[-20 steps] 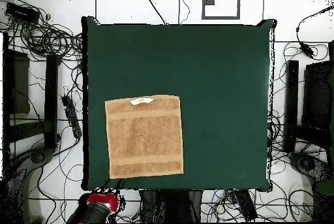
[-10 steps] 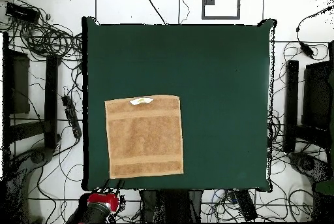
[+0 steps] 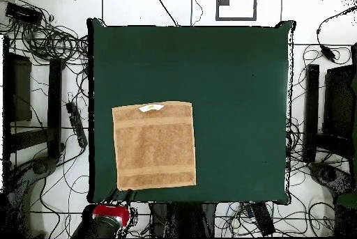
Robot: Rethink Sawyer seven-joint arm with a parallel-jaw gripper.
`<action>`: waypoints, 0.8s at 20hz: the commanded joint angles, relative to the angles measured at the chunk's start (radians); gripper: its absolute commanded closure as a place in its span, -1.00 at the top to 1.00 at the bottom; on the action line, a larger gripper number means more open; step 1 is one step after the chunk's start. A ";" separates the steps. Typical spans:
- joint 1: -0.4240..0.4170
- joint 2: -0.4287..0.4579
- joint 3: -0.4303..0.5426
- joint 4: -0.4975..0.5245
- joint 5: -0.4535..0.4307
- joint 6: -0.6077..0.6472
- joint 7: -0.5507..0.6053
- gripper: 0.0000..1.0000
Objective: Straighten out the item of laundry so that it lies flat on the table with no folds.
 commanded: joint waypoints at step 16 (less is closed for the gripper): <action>-0.703 -0.245 0.255 -0.394 -0.441 0.460 0.007 1.00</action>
